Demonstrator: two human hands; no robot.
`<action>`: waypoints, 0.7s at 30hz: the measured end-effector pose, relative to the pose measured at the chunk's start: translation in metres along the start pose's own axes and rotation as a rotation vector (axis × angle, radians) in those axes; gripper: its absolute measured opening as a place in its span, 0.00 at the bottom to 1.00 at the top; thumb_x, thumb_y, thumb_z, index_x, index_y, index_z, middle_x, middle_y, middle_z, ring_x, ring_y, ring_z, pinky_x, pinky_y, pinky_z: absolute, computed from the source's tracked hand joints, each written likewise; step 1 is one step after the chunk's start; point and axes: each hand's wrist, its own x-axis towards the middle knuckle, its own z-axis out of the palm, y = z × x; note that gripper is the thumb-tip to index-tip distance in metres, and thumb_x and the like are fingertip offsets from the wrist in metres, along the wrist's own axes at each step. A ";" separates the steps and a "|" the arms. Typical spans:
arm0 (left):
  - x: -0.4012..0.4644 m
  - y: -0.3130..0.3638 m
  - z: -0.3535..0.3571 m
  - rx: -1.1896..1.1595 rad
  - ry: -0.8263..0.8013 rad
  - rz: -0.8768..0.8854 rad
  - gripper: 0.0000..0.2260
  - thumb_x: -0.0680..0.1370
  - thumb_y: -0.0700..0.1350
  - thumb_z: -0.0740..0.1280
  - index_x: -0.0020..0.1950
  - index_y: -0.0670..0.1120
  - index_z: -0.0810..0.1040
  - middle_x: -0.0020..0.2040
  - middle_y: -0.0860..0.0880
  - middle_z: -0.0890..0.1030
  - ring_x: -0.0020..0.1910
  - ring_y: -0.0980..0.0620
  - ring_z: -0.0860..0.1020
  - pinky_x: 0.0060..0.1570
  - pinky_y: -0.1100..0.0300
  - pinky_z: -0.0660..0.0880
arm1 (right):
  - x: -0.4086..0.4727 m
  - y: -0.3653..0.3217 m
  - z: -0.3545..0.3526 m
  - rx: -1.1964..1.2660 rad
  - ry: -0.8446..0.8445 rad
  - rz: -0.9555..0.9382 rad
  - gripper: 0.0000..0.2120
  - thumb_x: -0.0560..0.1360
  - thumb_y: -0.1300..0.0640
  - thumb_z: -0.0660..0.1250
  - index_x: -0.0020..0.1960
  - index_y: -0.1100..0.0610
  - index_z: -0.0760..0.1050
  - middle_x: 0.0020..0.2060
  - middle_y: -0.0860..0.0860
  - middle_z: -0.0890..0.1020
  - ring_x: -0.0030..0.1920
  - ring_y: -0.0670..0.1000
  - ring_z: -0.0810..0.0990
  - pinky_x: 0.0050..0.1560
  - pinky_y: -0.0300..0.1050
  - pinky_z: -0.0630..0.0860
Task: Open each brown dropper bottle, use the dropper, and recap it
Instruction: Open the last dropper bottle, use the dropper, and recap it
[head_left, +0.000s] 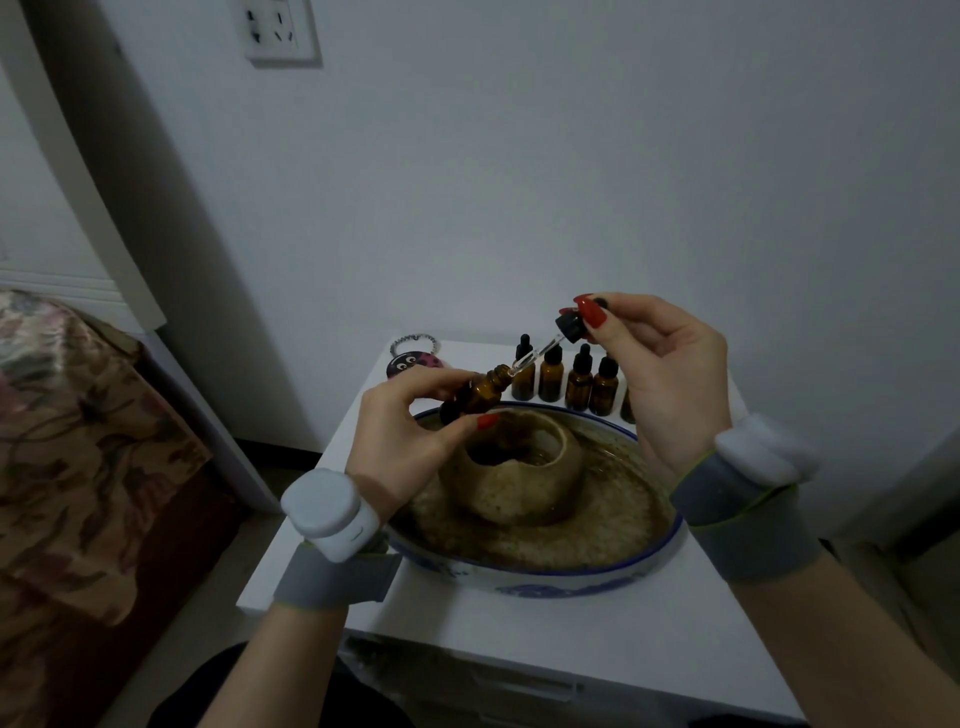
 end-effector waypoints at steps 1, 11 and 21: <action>0.000 0.000 0.000 0.003 -0.006 0.001 0.17 0.68 0.47 0.78 0.51 0.64 0.78 0.47 0.61 0.82 0.47 0.61 0.78 0.51 0.74 0.71 | 0.000 0.001 0.000 -0.005 0.000 -0.008 0.05 0.72 0.60 0.72 0.48 0.56 0.82 0.44 0.50 0.86 0.47 0.48 0.85 0.49 0.36 0.78; -0.002 0.009 0.000 -0.025 -0.046 -0.010 0.16 0.68 0.46 0.77 0.52 0.59 0.80 0.47 0.60 0.82 0.48 0.62 0.77 0.51 0.75 0.70 | -0.003 0.005 0.005 0.000 -0.039 -0.010 0.04 0.72 0.62 0.72 0.46 0.55 0.82 0.41 0.49 0.86 0.45 0.49 0.85 0.46 0.36 0.79; -0.002 0.015 0.001 -0.058 -0.068 -0.026 0.15 0.68 0.49 0.75 0.53 0.53 0.82 0.47 0.54 0.83 0.48 0.60 0.78 0.53 0.72 0.72 | -0.011 0.014 0.013 -0.053 -0.172 -0.035 0.06 0.72 0.64 0.72 0.46 0.54 0.82 0.39 0.48 0.86 0.39 0.46 0.82 0.39 0.31 0.76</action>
